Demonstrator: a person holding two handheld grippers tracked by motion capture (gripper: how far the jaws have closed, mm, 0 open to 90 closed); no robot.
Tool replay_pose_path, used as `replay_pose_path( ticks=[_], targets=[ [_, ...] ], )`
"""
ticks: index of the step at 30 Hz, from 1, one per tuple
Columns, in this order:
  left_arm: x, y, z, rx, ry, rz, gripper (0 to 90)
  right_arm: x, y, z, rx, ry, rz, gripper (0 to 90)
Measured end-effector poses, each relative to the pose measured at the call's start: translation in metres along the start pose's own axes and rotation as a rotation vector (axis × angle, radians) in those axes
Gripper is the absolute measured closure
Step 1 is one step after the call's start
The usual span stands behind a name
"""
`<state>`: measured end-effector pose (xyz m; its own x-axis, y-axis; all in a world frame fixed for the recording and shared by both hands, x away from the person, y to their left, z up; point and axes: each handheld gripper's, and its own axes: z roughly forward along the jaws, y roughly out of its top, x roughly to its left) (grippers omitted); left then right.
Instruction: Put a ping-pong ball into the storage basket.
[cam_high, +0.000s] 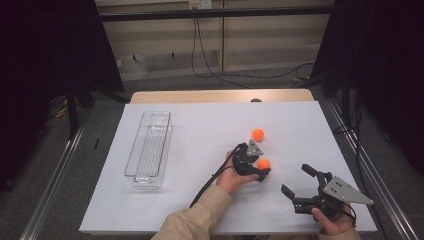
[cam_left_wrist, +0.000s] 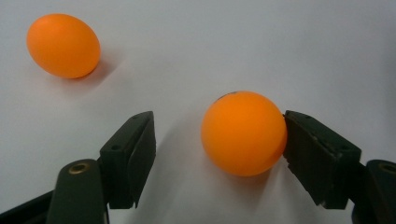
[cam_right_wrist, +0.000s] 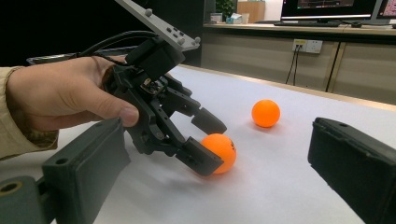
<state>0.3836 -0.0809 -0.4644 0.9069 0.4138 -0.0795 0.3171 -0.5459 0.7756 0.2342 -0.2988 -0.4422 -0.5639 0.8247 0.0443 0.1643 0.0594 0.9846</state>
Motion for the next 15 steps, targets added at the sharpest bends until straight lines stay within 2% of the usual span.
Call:
replay_pose_path(
  ticks=[7, 15],
  targets=[
    [-0.002, 0.0017, 0.0017, 0.011, -0.016, 0.02, 32.8, -0.0001, 0.0, -0.0001, 0.0, -0.001, 0.001, 3.8],
    [-0.0024, 0.0025, 0.0042, 0.012, -0.034, 0.014, 41.8, -0.0002, 0.0, -0.0001, 0.0, -0.002, 0.001, 3.9]
  ],
)
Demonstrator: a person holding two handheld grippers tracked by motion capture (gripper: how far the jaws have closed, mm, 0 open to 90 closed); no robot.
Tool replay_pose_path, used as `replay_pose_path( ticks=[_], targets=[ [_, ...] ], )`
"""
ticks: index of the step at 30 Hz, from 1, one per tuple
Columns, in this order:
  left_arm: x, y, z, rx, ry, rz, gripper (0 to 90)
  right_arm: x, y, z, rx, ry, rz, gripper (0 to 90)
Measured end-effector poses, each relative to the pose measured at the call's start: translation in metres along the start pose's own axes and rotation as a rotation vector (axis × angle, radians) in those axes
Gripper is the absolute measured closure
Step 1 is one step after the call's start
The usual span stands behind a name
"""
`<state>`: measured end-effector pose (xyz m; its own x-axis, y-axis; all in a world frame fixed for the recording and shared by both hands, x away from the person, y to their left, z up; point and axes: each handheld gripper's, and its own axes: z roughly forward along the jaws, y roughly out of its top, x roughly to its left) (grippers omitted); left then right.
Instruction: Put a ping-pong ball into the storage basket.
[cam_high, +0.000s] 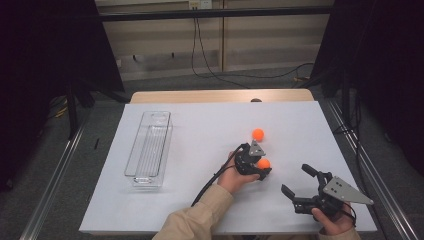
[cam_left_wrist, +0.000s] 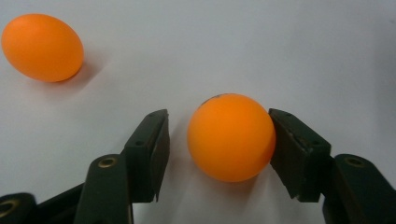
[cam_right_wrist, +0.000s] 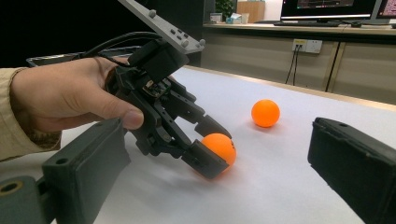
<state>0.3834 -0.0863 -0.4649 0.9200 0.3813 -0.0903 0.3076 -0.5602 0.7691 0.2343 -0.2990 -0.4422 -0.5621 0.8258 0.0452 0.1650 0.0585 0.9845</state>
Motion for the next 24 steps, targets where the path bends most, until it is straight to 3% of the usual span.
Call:
replay_pose_path(
  ticks=[10, 24],
  targets=[
    [-0.002, 0.0, 0.0, 0.006, -0.022, -0.005, 50.2, 0.0, 0.0, 0.0, -0.001, 0.0, -0.002, 3.9],
    [0.002, 0.002, -0.012, 0.015, -0.049, -0.052, 50.7, 0.0, 0.0, 0.0, 0.001, 0.0, -0.001, 3.9]
  ],
)
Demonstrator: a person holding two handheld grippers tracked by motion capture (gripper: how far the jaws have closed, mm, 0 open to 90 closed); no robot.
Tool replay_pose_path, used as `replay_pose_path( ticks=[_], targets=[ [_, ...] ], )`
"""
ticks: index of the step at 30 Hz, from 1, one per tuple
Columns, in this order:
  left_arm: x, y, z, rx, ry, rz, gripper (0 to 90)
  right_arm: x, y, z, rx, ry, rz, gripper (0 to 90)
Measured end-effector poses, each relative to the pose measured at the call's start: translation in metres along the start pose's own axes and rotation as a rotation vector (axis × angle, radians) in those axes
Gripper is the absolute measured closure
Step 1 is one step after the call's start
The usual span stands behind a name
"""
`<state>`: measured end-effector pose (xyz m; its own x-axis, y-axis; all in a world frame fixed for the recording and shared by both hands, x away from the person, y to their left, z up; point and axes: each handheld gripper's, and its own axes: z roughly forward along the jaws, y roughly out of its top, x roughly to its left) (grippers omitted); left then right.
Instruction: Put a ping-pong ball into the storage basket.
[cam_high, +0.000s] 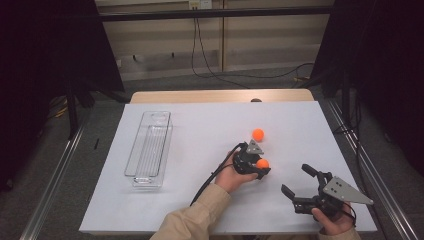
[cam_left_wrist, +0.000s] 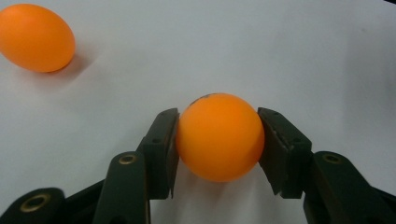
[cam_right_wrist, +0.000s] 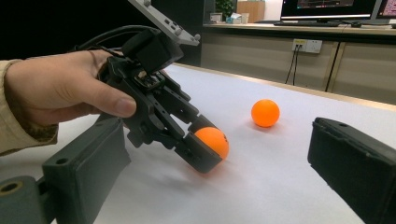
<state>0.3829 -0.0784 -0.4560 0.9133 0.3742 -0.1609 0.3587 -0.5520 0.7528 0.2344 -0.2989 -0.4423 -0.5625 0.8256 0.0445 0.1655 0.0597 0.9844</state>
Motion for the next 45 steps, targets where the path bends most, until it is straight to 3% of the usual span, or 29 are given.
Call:
replay_pose_path(
  ticks=[20, 45],
  targets=[
    [0.003, -0.002, -0.022, 0.034, -0.022, -0.019, 50.9, 0.0, 0.0, 0.0, 0.004, 0.0, -0.003, 3.9],
    [0.016, -0.003, -0.052, 0.011, -0.017, -0.071, 50.9, 0.001, 0.0, 0.001, 0.006, 0.003, -0.005, 3.9]
  ],
)
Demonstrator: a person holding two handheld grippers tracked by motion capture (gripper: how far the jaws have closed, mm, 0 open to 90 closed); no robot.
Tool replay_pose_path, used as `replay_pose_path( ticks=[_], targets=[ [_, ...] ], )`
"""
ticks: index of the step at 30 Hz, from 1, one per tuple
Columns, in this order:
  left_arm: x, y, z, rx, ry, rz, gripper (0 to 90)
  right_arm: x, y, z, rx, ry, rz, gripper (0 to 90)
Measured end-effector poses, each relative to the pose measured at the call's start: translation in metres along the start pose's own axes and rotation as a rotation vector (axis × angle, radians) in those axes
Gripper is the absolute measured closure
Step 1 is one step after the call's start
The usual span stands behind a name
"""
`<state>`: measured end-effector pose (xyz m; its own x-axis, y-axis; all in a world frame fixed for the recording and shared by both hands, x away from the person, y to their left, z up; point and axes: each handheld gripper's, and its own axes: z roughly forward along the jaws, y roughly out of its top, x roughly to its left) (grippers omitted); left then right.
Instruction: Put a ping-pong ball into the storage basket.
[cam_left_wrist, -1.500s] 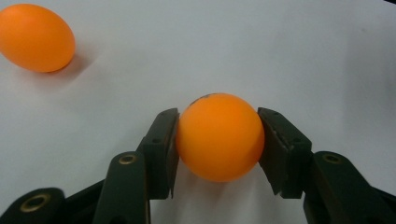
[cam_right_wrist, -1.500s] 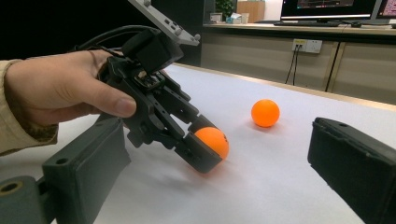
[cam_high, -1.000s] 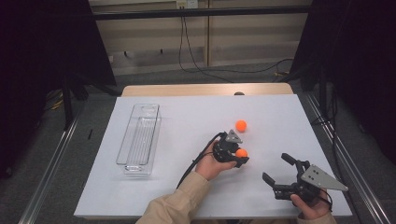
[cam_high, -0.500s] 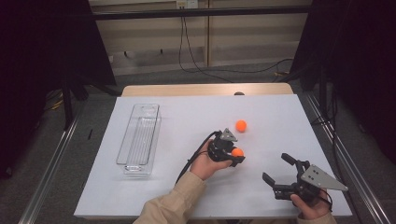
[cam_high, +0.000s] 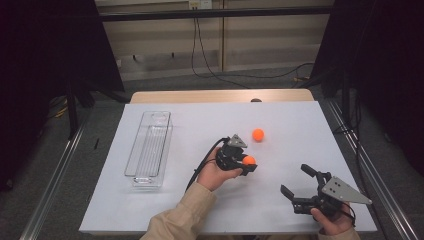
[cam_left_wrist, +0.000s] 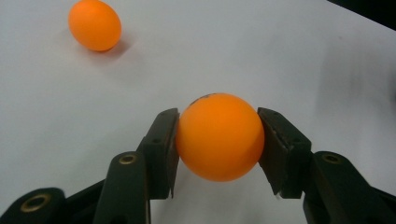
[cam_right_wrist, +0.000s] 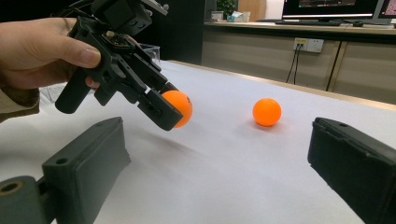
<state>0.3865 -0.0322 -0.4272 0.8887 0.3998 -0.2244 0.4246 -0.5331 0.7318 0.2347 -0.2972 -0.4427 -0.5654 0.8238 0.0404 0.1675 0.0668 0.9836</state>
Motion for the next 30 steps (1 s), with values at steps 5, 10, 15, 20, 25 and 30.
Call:
replay_pose_path(
  ticks=[5, 10, 15, 20, 25, 30],
  targets=[
    [0.002, -0.001, -0.004, -0.003, 0.005, -0.008, 50.9, 0.0, 0.0, 0.0, -0.001, 0.001, -0.001, 3.9],
    [0.006, -0.002, -0.008, 0.006, 0.013, -0.011, 50.9, 0.0, 0.0, 0.0, 0.0, 0.001, 0.0, 3.9],
    [0.008, -0.003, -0.011, 0.01, 0.013, -0.016, 50.9, 0.0, 0.0, 0.0, -0.001, 0.0, -0.002, 3.9],
    [0.01, -0.004, -0.014, 0.01, 0.017, -0.017, 50.9, 0.0, 0.0, 0.0, -0.002, 0.001, 0.0, 3.9],
    [0.011, -0.005, -0.018, 0.001, 0.02, -0.031, 50.9, 0.0, 0.0, 0.0, -0.001, 0.001, -0.001, 3.9],
    [0.014, -0.006, -0.022, -0.002, 0.025, -0.031, 50.9, 0.0, 0.0, 0.0, -0.001, 0.0, -0.001, 3.9]
  ],
)
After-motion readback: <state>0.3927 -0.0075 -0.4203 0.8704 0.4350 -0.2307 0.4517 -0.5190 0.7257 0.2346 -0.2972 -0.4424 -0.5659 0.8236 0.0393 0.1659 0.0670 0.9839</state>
